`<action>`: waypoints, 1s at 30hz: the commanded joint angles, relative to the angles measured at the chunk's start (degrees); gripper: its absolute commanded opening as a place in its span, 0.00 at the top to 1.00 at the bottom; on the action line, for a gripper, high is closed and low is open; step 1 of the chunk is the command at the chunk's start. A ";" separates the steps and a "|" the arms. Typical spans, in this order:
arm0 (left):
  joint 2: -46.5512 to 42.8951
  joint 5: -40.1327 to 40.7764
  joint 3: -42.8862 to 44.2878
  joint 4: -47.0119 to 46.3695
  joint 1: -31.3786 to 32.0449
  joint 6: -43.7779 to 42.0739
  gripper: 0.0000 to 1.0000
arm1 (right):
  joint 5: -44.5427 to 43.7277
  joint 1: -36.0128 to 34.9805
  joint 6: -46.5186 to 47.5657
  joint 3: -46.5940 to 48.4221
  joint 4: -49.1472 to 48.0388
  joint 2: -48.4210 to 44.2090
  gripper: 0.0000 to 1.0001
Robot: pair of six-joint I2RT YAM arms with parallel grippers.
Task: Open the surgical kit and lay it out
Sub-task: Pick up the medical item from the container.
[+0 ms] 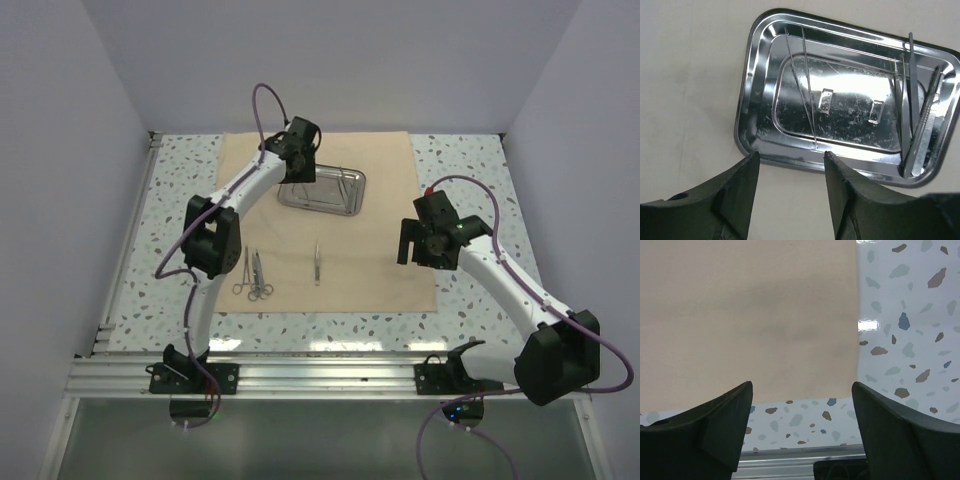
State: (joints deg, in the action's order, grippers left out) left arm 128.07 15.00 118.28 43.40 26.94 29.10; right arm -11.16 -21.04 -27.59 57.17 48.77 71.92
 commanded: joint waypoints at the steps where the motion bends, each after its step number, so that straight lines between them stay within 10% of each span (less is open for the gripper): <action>1: 4.46 2.22 7.12 -1.82 0.57 -5.98 0.42 | -0.53 0.03 1.14 1.20 0.62 -1.70 0.16; 20: 19.41 2.05 12.68 -4.91 -0.57 -5.20 0.44 | 0.52 0.03 2.46 2.51 2.03 2.43 0.16; 27: 19.85 3.71 9.53 -2.53 -0.66 -4.50 0.97 | 1.49 -0.06 2.28 4.18 0.36 5.51 0.16; 30: 17.40 4.68 7.50 -2.70 -0.75 -4.58 1.00 | 2.45 0.03 1.93 5.58 -0.52 7.26 0.16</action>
State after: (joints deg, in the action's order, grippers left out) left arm 145.86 18.63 129.27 37.65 26.74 24.82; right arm -10.33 -21.04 -25.87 59.61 50.22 77.89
